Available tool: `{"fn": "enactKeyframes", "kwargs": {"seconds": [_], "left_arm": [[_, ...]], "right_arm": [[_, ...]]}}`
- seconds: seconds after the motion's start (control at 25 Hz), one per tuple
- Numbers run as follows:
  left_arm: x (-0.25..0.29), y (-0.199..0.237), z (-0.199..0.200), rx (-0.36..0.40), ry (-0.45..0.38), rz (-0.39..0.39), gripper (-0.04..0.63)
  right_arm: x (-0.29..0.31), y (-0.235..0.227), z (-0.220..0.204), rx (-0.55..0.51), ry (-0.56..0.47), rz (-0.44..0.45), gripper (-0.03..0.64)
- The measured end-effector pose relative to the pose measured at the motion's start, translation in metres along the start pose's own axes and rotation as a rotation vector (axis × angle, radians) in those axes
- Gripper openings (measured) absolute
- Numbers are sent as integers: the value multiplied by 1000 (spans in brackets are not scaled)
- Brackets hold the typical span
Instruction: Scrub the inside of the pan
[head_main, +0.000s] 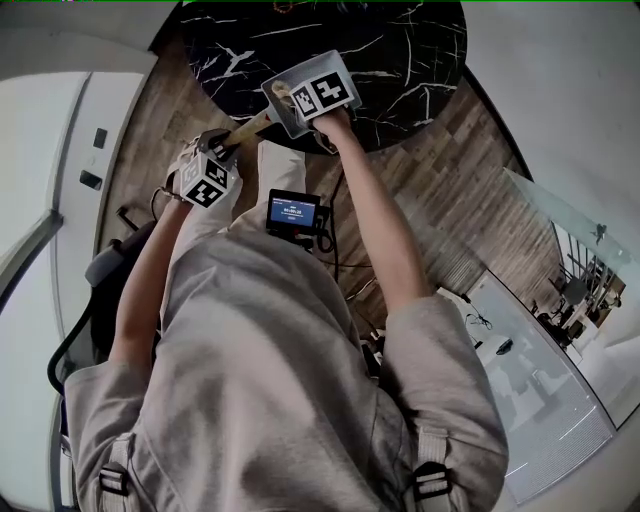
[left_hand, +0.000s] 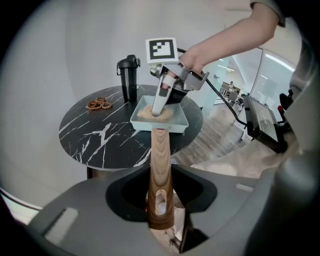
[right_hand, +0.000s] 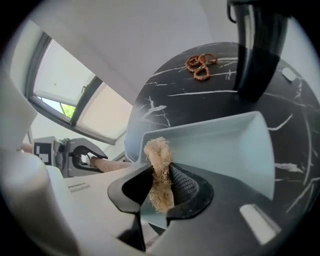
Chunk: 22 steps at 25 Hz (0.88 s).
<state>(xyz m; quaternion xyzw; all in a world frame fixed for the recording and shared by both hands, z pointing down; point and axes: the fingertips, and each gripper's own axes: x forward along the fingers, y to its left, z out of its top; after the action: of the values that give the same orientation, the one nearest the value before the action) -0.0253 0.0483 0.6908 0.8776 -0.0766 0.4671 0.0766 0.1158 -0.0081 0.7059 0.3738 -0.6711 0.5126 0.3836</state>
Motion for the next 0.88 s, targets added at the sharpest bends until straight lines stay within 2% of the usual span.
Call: {"fn": "enactKeyframes", "kwargs": {"seconds": [0.2, 0.32, 0.44, 0.72, 0.88], "left_arm": [[-1, 2, -1, 9, 5, 8, 133], [-1, 2, -2, 7, 8, 17, 133], [0, 2, -1, -1, 6, 24, 133], [0, 2, 0, -22, 10, 45, 137], [0, 4, 1, -33, 24, 40, 138]], "right_arm": [[-35, -69, -17, -98, 47, -295, 107], [-33, -91, -30, -100, 102, -360, 107], [-28, -80, -44, -53, 157, -324, 107], [5, -13, -49, -215, 210, -208, 109], [22, 10, -45, -95, 150, -88, 107]]}}
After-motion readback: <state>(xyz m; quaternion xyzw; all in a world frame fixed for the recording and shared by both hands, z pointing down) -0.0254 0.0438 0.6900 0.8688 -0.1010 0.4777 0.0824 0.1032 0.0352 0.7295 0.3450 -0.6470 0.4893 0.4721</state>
